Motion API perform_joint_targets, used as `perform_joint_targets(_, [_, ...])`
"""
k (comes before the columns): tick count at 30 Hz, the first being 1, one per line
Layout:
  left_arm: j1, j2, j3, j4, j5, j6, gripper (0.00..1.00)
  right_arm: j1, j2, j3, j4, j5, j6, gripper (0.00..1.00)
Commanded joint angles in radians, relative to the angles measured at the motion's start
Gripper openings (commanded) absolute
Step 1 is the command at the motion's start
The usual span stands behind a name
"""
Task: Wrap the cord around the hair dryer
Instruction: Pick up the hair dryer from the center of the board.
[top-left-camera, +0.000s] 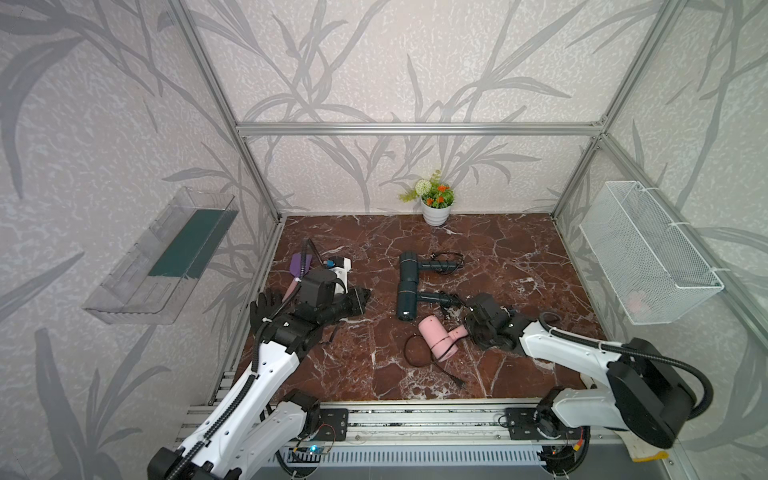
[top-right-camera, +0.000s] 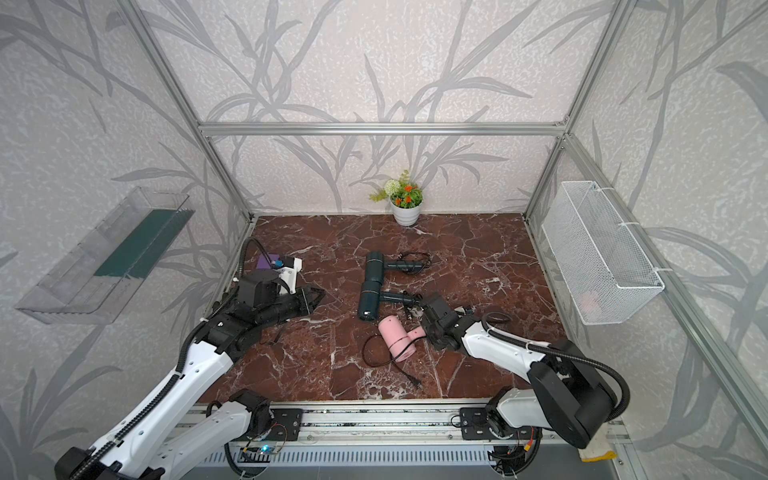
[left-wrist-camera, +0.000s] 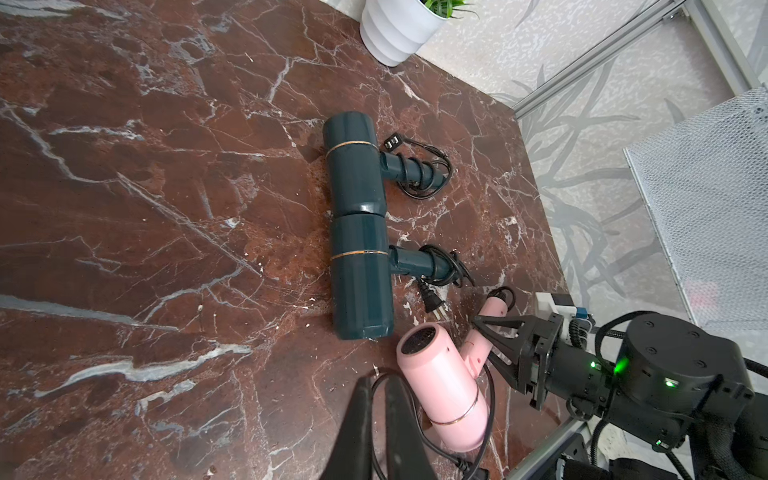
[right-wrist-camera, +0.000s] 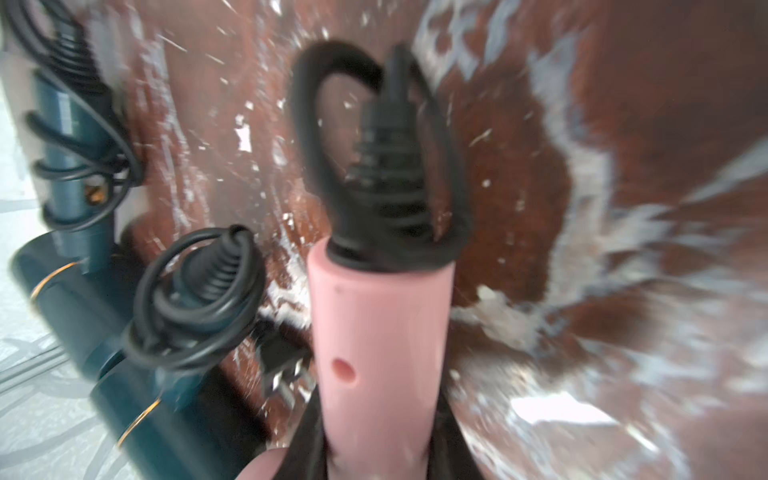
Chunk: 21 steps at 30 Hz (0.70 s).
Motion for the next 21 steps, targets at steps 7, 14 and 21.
perform_joint_targets(7, [-0.074, -0.080, 0.001, 0.250, 0.155, 0.021, 0.27, 0.021, -0.359, 0.201, -0.123, 0.141, -0.329, 0.00])
perform_joint_targets(14, [-0.213, -0.060, -0.042, 0.646, 0.119, -0.123, 0.55, 0.018, -0.297, 0.267, 0.195, 0.179, -0.469, 0.00])
perform_joint_targets(21, [-0.236, 0.084, -0.034, 0.839, 0.108, -0.269, 0.88, 0.013, -0.199, 0.359, 0.368, 0.147, -0.508, 0.00])
